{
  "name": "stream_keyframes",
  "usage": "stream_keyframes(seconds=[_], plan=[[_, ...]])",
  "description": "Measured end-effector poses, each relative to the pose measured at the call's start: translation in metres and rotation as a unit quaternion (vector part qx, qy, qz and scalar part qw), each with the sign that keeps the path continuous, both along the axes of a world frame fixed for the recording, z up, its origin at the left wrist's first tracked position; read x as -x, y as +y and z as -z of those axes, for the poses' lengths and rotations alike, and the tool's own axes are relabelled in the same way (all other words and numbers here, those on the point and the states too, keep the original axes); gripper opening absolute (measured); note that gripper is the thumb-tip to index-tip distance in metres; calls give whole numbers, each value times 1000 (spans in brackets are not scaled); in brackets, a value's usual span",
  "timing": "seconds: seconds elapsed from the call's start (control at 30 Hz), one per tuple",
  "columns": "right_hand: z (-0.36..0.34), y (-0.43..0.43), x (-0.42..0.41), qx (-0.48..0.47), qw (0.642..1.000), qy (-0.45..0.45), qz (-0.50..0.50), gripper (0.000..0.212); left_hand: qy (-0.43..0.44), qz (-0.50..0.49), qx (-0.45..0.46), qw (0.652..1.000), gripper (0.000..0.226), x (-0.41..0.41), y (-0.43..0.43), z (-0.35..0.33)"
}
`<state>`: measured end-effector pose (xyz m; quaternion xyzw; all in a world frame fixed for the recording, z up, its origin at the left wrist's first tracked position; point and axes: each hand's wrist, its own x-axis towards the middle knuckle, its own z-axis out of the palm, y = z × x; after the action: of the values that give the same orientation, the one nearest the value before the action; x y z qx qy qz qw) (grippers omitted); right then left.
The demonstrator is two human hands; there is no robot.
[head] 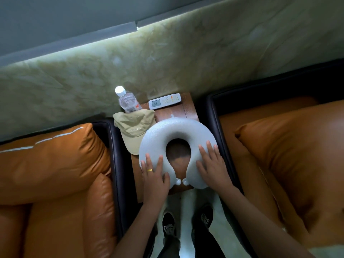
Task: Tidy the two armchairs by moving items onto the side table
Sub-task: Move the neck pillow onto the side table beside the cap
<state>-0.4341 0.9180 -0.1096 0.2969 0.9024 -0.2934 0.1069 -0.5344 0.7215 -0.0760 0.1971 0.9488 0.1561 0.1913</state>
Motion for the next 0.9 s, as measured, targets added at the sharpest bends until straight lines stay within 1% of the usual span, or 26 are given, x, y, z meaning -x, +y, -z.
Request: stream_keyframes(seconds=[0.07,0.17,0.3,0.47,0.57,0.67,0.73,0.83,0.9], plan=[[-16,-5,-9,60,997,13,54,61,-17,6,-38,999,62,2,-5,-15],[-36,-21,-38,145,975,56,158,58,-65,14,-98,993,55,1,-19,-30],[-57,-59,-93,174,955,82,224,47,-178,69,-128,973,45,-9,-44,-41],[-67,-107,-178,180,924,58,333,52,-246,165,-93,951,48,-33,-53,-45],[-73,-128,-230,174,900,57,395,50,-268,229,-49,935,51,-52,-49,-45],[-77,-143,-280,160,870,51,464,43,-297,267,-18,917,49,-77,-37,-44],[-77,-152,-315,161,849,51,500,39,-298,296,-3,907,48,-97,-26,-42],[-76,-165,-367,175,815,53,550,40,-303,331,21,893,48,-133,-9,-39],[-76,-169,-400,180,798,58,573,40,-306,341,25,888,49,-160,6,-37]])
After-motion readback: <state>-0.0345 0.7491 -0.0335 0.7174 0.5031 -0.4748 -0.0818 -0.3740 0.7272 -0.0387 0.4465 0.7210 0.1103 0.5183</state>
